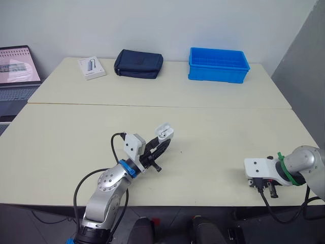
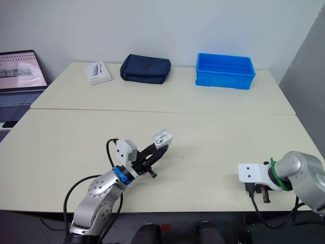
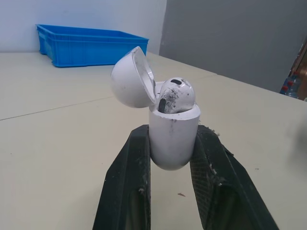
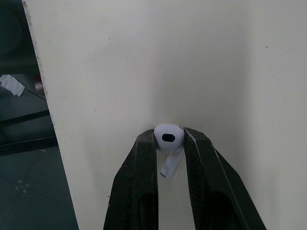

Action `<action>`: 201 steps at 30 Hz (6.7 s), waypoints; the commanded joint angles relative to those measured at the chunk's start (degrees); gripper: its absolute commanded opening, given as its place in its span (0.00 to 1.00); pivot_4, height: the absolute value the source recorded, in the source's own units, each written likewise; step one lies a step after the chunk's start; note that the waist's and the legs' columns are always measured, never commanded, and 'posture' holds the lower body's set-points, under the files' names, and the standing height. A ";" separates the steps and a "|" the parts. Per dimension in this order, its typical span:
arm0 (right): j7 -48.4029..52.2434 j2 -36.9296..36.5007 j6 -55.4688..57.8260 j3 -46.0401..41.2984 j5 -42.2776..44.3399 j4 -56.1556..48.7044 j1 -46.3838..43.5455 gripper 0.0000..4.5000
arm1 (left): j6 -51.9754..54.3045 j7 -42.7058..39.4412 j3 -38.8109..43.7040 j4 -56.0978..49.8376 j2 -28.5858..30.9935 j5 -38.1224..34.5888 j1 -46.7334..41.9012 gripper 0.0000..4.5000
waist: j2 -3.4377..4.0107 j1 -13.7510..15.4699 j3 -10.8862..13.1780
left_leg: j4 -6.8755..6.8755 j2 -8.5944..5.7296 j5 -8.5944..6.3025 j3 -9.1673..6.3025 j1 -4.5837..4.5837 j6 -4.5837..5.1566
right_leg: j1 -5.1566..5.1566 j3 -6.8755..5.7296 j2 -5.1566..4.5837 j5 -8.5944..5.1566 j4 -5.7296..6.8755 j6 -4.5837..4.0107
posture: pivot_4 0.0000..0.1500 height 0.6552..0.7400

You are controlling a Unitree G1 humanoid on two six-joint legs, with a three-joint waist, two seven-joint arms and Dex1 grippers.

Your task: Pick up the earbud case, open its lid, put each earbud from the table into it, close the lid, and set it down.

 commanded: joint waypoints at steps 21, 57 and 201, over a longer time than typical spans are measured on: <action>-31.52 50.87 -7.87 -8.32 21.07 -4.35 -12.53 0.09 | -1.09 -2.98 -0.25 1.14 -1.46 -1.13 -5.36 0.16 | 0.00 -0.05 0.03 | -0.03 0.06 0.00 -0.23 -0.32 0.01 | -0.18 -0.13 0.14 0.17 0.11 0.30 | 1.00 1.00; -33.20 50.15 -19.61 -1.77 13.25 7.80 -11.59 0.09 | -0.55 -4.23 -0.13 0.03 -0.90 -1.65 -5.32 0.16 | 0.00 -0.05 0.03 | -0.04 0.09 0.00 -0.25 -0.30 0.01 | -0.21 -0.14 0.17 0.16 0.16 0.27 | 1.00 1.00; -3.94 7.50 -8.92 -17.80 29.16 5.03 -9.58 1.00 | 13.02 -34.16 11.04 3.10 37.40 -4.45 -8.56 1.00 | 0.05 -1.14 0.15 | -0.31 0.07 0.00 -0.15 -0.44 0.03 | -0.55 -0.03 0.13 -0.27 0.19 -0.24 | 1.00 1.00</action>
